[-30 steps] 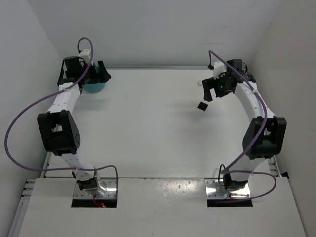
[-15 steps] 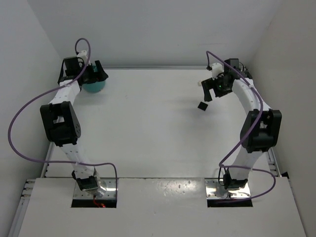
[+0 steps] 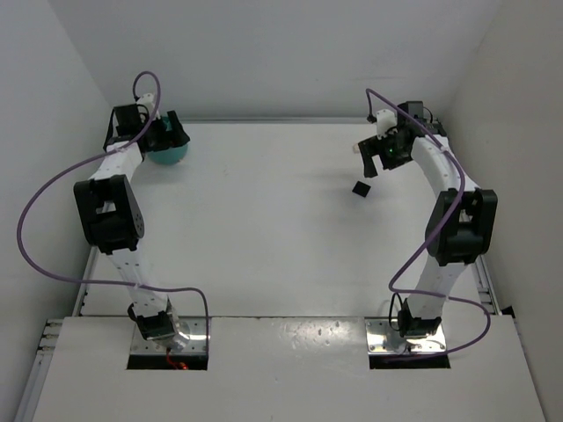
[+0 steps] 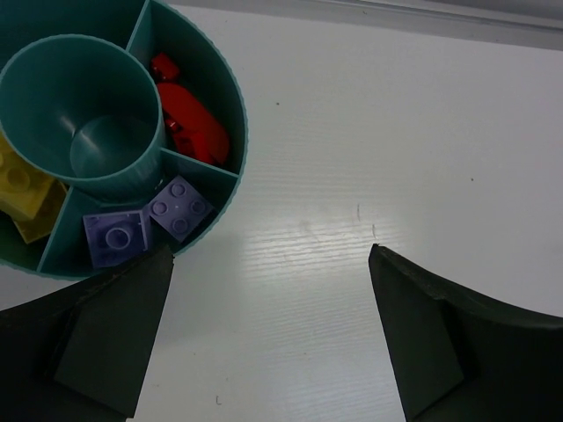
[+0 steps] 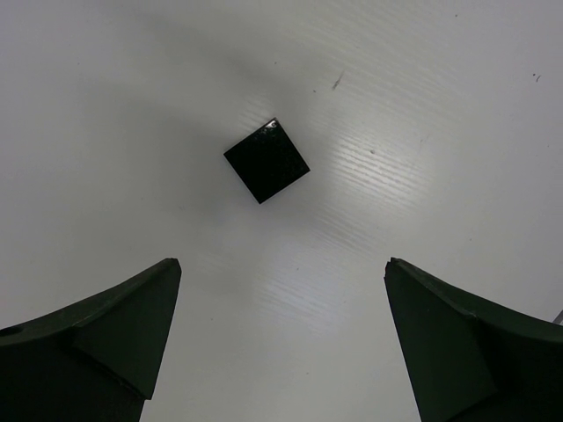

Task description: Sort the legos into containers by color

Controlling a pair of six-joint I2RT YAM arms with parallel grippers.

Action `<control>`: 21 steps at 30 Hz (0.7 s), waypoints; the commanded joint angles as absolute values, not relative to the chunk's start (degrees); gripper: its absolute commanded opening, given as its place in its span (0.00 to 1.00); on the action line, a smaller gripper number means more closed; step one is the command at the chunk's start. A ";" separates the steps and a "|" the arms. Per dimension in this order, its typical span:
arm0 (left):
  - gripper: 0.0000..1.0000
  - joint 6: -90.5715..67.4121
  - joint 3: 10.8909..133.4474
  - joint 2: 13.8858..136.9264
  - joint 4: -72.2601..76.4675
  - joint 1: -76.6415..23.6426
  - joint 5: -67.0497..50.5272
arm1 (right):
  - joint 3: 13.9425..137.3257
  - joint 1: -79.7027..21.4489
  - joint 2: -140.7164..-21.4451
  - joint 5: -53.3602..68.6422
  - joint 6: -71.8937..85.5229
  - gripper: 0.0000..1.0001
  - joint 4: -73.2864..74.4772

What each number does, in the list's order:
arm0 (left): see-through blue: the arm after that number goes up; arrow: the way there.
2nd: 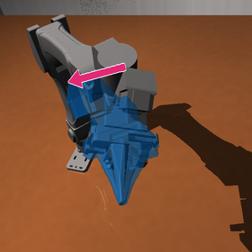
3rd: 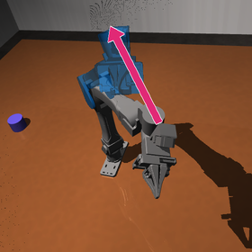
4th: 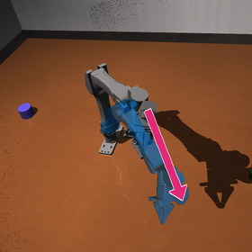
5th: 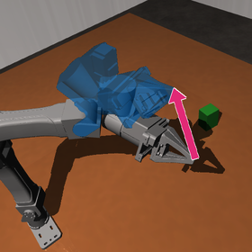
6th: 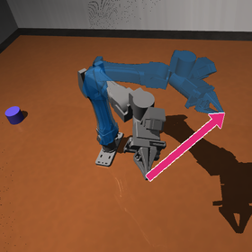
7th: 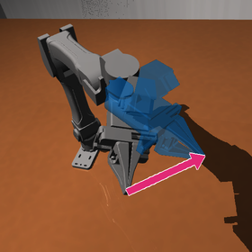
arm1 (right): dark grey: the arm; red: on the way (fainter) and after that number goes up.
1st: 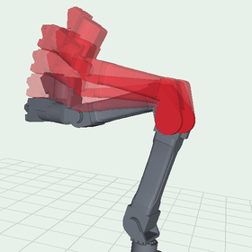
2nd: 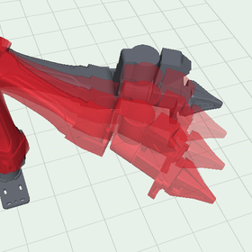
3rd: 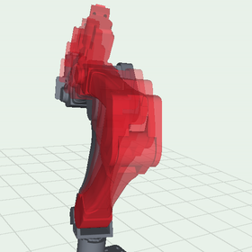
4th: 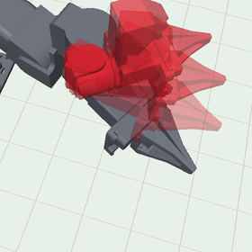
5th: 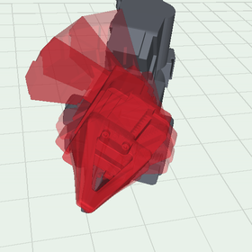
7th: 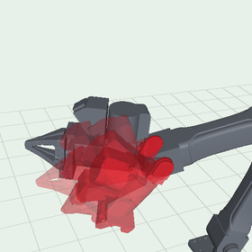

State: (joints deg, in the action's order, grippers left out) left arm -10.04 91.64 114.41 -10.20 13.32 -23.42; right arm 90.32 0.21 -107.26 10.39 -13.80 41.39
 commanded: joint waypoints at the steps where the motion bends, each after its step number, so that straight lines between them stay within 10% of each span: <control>1: 1.00 -9.23 94.13 115.48 -9.05 14.85 -22.76 | 93.42 0.26 -107.84 9.76 -14.59 0.99 40.87; 21: 1.00 -6.86 102.20 121.46 -9.57 18.10 -21.36 | 92.90 0.26 -107.84 8.70 -14.59 0.99 41.40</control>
